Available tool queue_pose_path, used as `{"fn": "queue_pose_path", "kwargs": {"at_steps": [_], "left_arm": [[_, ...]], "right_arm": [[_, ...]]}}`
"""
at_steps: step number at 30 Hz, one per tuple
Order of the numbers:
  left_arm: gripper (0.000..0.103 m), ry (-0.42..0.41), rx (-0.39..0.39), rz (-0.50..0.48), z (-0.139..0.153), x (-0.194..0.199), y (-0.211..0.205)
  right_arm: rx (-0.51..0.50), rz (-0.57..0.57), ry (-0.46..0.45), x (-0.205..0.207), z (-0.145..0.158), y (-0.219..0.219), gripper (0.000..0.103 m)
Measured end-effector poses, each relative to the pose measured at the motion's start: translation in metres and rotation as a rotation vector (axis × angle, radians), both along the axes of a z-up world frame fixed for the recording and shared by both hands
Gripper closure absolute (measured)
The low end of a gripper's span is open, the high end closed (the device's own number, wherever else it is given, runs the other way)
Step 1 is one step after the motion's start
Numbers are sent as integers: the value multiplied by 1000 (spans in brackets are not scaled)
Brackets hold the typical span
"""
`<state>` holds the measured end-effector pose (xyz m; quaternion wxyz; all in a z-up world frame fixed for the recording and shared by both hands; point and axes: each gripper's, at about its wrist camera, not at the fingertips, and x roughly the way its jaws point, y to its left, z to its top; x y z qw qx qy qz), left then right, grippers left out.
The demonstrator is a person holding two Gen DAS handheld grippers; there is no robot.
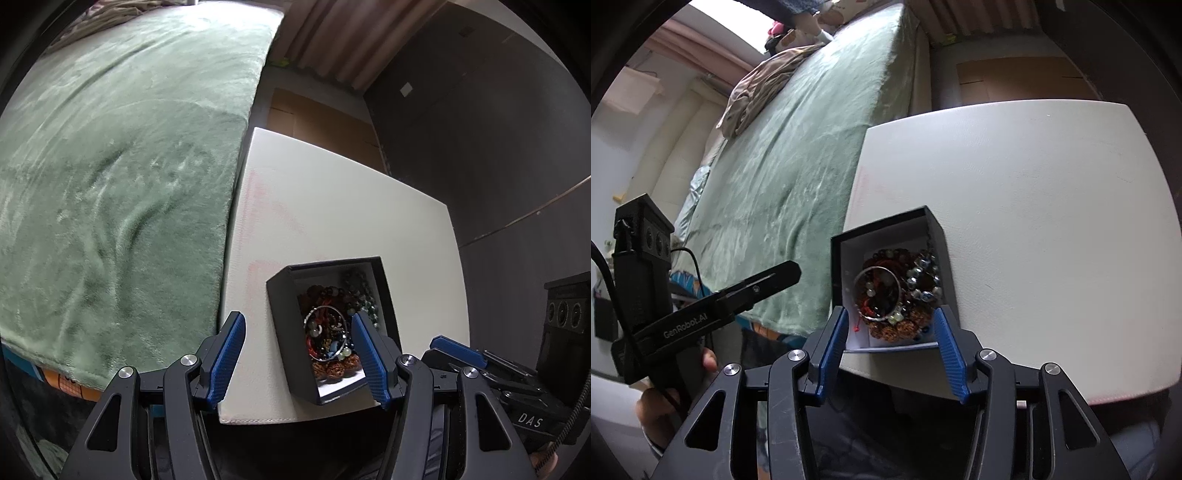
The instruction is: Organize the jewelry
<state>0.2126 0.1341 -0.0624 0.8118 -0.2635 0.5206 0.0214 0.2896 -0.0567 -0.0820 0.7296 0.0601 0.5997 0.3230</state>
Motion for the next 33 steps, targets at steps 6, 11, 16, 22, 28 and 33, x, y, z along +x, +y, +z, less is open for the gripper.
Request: {"fn": "queue_pose_path", "kwargs": {"at_steps": [6, 11, 16, 22, 28, 33], "left_arm": [[42, -27, -5, -34, 0, -7, -9], [42, -24, 15, -62, 3, -8, -16], [41, -45, 44, -84, 18, -18, -29], [20, -120, 101, -89, 45, -40, -42], [10, -157, 137, -104, 59, -57, -56], [0, -206, 188, -128, 70, -73, -67]], "right_arm": [[-22, -50, -13, -12, 1, -17, 51], [-37, -89, -58, -18, 8, -27, 44], [-41, -142, -118, -22, 23, -44, 44], [-31, -214, -166, -35, 41, -80, 30], [-36, -237, -200, -55, 50, -103, 6], [-35, -262, -238, -75, 57, -113, 0]]}}
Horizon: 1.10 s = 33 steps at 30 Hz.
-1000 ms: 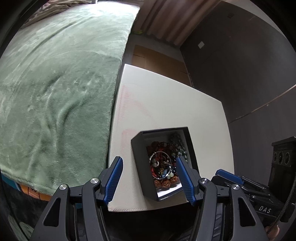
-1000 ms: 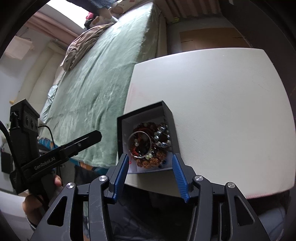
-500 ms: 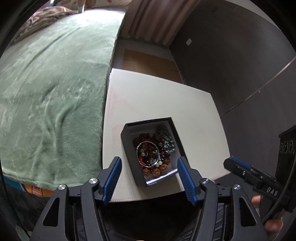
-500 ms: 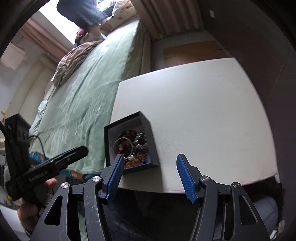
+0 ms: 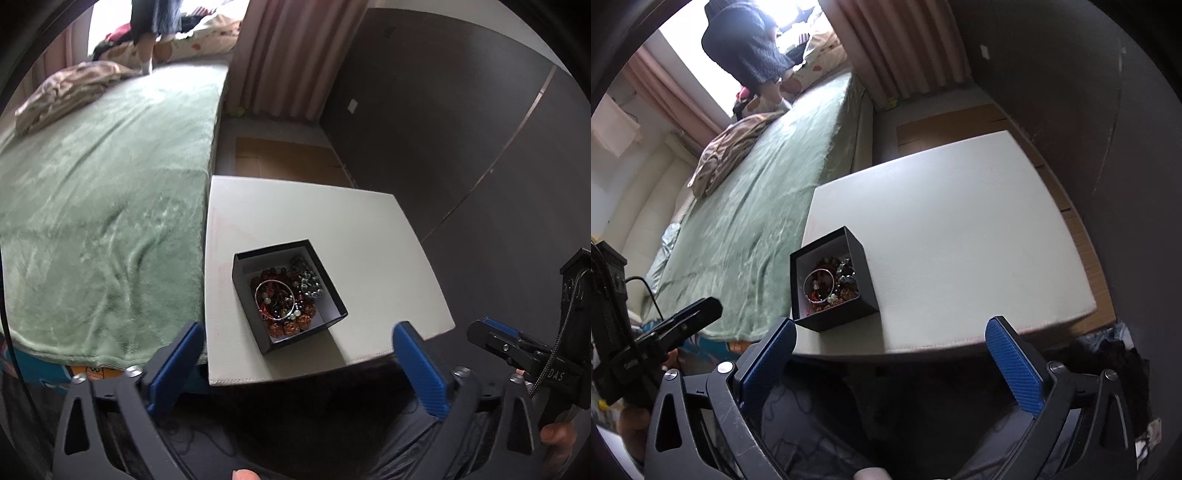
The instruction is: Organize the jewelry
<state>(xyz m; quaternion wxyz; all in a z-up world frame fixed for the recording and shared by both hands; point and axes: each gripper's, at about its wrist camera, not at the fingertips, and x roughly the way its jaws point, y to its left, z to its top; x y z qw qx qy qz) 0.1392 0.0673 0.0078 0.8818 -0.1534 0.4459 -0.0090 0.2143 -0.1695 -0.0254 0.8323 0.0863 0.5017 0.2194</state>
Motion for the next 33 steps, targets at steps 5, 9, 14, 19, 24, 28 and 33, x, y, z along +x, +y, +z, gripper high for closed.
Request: {"fn": "queue_pose_path", "kwargs": {"at_steps": [5, 9, 14, 19, 24, 28, 33], "left_arm": [[0, -64, 50, -14, 12, -20, -9], [0, -102, 90, -18, 18, -36, -14], [0, -150, 102, -35, 24, -59, -20], [0, -192, 97, -40, 31, -86, -24], [0, -239, 132, -37, 39, -117, -31], [0, -267, 150, -47, 41, -136, -37], [0, -298, 168, -49, 41, -155, -44]], "right_arm": [[1, -30, -40, -20, 5, -10, 0], [12, -59, -83, -39, 12, -20, 0], [21, -80, -145, -62, 26, -31, 0], [18, -72, -181, -87, 35, -32, 0], [10, -73, -237, -119, 44, -35, 0], [26, -78, -263, -141, 46, -42, 0], [14, -88, -282, -161, 46, -47, 0]]}}
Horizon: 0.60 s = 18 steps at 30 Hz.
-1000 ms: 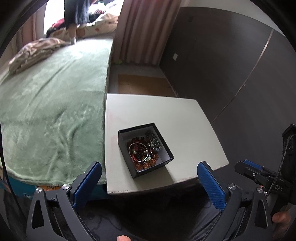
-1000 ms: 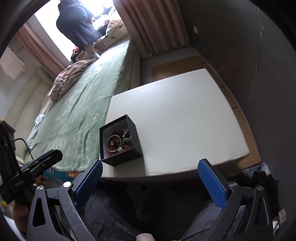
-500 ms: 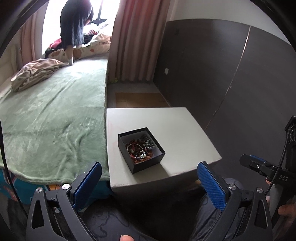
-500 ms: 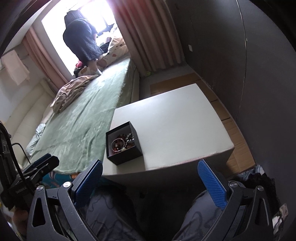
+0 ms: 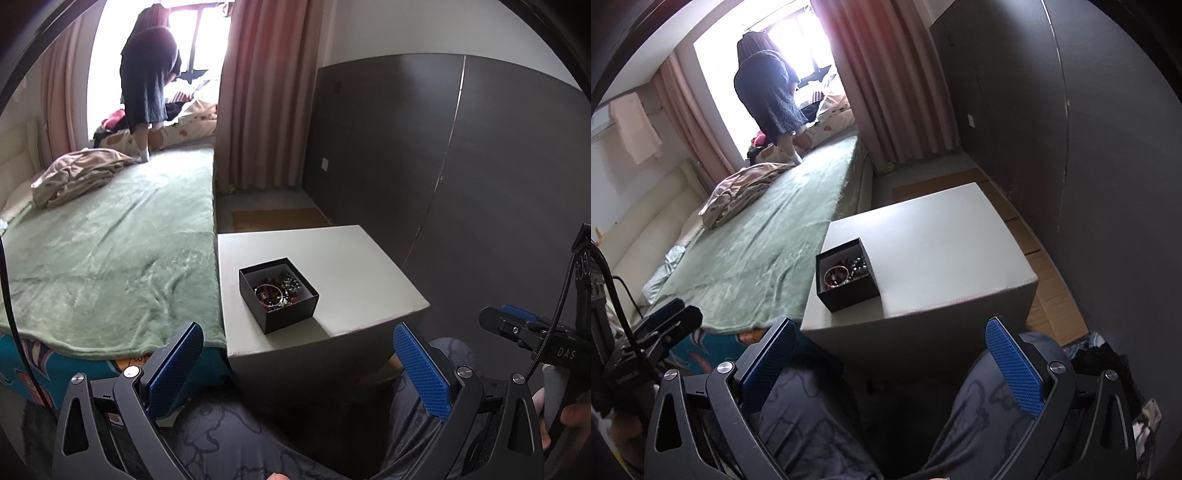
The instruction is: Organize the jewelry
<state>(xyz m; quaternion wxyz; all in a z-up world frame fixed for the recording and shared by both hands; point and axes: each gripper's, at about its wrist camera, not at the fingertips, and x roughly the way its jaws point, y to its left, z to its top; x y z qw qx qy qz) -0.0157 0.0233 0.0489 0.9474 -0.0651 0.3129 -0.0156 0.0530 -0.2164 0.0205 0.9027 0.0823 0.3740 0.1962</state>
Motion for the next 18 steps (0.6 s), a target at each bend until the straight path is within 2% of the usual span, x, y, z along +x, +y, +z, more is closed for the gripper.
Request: {"fn": "queue_pose_path", "kwargs": {"at_steps": [18], "left_arm": [[0, -57, 14, 10, 9, -29, 9]], "right_arm": [[-43, 15, -44, -26, 9, 12, 0]]}}
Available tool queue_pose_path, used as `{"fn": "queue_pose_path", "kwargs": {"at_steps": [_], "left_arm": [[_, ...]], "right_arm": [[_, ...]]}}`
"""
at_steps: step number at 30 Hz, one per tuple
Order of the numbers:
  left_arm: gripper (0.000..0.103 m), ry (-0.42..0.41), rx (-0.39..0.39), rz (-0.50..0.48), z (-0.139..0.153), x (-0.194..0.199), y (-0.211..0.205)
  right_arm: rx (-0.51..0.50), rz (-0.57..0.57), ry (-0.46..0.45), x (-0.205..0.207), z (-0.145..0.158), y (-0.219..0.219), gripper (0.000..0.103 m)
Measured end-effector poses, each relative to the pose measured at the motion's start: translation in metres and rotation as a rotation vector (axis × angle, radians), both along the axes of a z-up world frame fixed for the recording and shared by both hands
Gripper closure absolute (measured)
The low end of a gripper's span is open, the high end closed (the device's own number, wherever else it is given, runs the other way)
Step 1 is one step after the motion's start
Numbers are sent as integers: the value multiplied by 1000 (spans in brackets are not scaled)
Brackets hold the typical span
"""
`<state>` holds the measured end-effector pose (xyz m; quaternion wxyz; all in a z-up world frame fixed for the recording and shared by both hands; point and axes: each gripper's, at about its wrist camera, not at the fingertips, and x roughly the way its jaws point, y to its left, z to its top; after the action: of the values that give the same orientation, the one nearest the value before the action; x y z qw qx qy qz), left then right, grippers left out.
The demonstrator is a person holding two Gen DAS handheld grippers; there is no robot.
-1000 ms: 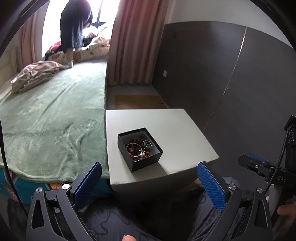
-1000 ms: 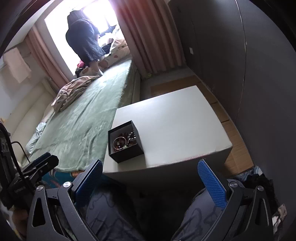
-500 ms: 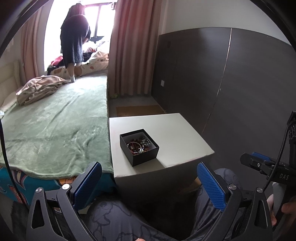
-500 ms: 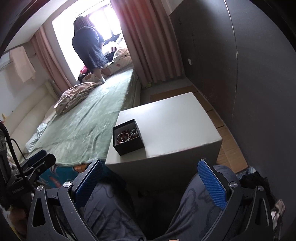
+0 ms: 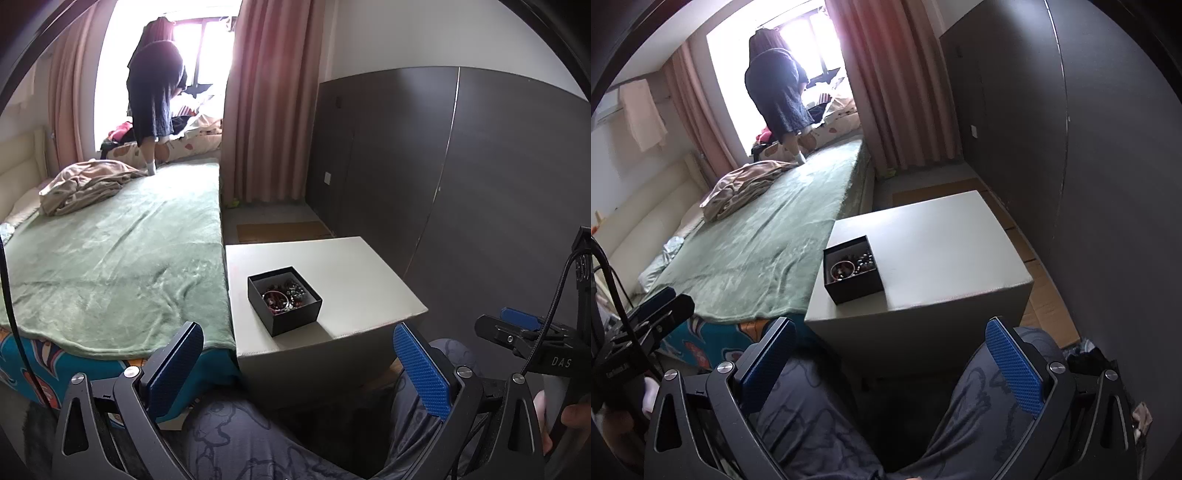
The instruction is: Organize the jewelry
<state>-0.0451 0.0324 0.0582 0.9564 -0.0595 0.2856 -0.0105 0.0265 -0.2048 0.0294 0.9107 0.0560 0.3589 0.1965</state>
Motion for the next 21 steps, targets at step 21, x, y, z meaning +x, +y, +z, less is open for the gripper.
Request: {"fn": "queue_pose_path", "kwargs": {"at_steps": [21], "left_arm": [[0, -4, 1, 4, 1, -3, 2]], "right_arm": [[-3, -8, 1, 1, -1, 2, 0]]}}
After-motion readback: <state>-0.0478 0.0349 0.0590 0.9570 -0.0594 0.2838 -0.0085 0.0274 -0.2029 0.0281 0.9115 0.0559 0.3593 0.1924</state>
